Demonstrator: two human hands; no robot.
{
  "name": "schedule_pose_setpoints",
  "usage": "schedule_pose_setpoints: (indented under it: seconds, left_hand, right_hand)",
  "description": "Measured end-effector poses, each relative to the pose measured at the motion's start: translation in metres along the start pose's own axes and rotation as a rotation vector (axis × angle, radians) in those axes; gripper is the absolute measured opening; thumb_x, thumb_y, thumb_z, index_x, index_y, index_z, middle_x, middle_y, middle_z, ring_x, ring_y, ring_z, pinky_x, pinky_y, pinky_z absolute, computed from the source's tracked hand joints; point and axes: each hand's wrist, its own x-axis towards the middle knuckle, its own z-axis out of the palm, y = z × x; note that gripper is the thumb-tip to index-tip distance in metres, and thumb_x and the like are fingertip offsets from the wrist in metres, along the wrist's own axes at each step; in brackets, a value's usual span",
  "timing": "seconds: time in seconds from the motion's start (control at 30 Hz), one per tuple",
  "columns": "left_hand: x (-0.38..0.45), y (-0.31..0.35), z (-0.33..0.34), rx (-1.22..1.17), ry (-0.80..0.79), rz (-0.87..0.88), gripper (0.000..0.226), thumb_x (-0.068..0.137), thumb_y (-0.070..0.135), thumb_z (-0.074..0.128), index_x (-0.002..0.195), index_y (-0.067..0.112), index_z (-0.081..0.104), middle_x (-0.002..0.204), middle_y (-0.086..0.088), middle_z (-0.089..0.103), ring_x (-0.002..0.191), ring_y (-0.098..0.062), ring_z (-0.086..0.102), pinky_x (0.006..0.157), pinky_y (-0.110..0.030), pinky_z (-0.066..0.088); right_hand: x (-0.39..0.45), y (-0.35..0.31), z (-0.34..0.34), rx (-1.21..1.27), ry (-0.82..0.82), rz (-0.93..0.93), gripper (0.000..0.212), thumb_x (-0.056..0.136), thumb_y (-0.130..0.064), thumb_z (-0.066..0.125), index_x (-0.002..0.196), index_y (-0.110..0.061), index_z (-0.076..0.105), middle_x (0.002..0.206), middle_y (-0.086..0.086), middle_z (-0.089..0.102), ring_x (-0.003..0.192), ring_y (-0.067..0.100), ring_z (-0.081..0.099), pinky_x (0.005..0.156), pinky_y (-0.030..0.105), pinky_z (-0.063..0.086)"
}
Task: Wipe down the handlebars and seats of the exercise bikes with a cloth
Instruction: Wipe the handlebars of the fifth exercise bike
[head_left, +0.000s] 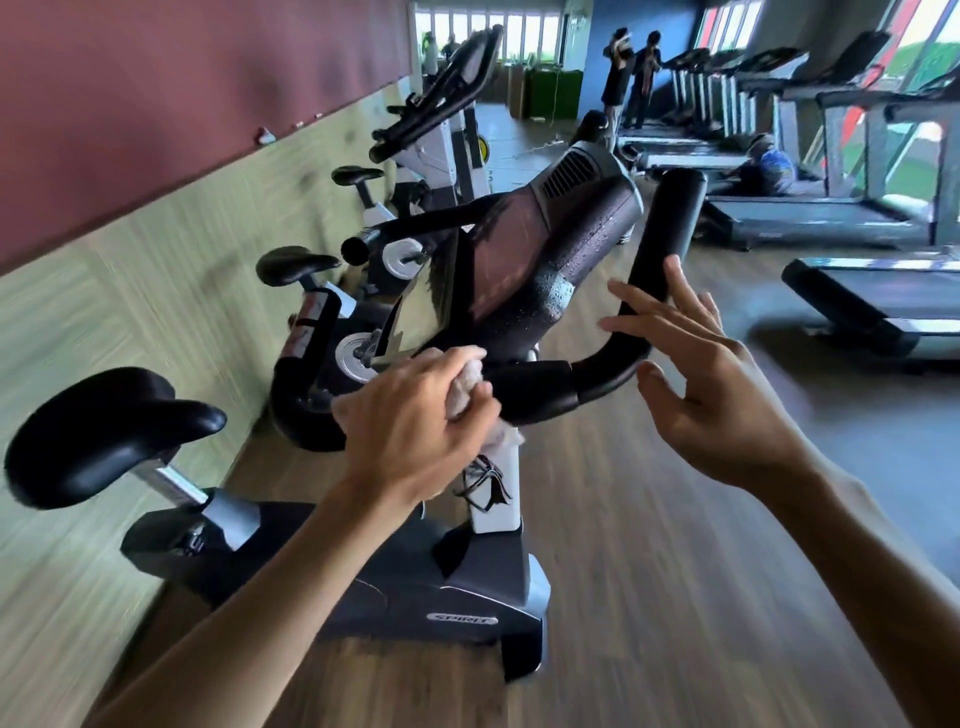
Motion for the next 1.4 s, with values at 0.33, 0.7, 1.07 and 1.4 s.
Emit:
schedule_pose_setpoints:
  seconds: [0.33, 0.7, 1.07, 1.4]
  left_hand:
    - [-0.006, -0.034, -0.002, 0.008, -0.015, 0.254, 0.045, 0.091, 0.05, 0.054, 0.124, 0.027, 0.071, 0.098, 0.009, 0.072, 0.085, -0.015, 0.069, 0.067, -0.033, 0.053]
    - [0.003, -0.173, -0.045, -0.33, -0.188, 0.605, 0.054, 0.079, 0.032, 0.061, 0.126, 0.008, 0.072, 0.102, 0.001, 0.077, 0.085, -0.021, 0.073, 0.078, -0.042, 0.053]
    - [0.027, -0.2, -0.033, -0.381, -0.235, 0.871, 0.058, 0.084, 0.044, 0.051, 0.112, -0.002, 0.071, 0.095, -0.01, 0.074, 0.078, -0.03, 0.07, 0.074, -0.042, 0.051]
    - [0.112, -0.249, -0.007, -0.608, -0.355, 1.1, 0.073, 0.101, 0.061, 0.023, 0.106, 0.002, 0.066, 0.091, -0.015, 0.071, 0.08, -0.034, 0.068, 0.076, -0.048, 0.051]
  right_hand:
    - [0.021, -0.049, 0.058, -0.132, 0.288, 0.229, 0.033, 0.095, -0.02, 0.05, 0.121, -0.015, 0.069, 0.147, 0.01, 0.055, 0.158, 0.029, 0.01, 0.127, 0.05, 0.012]
    - [0.037, -0.121, 0.152, -0.399, 0.129, 0.313, 0.038, 0.1, -0.04, 0.038, 0.122, -0.023, 0.065, 0.136, -0.005, 0.065, 0.149, 0.016, 0.035, 0.125, 0.037, -0.005]
    - [0.066, -0.152, 0.195, -0.446, 0.29, 0.479, 0.032, 0.102, -0.038, 0.035, 0.11, -0.032, 0.066, 0.115, -0.014, 0.071, 0.126, 0.012, 0.057, 0.122, 0.055, 0.006]
    - [0.09, -0.175, 0.233, -0.429, 0.484, 0.665, 0.029, 0.099, -0.037, 0.038, 0.106, -0.033, 0.066, 0.111, -0.018, 0.069, 0.12, 0.01, 0.054, 0.119, 0.045, 0.015]
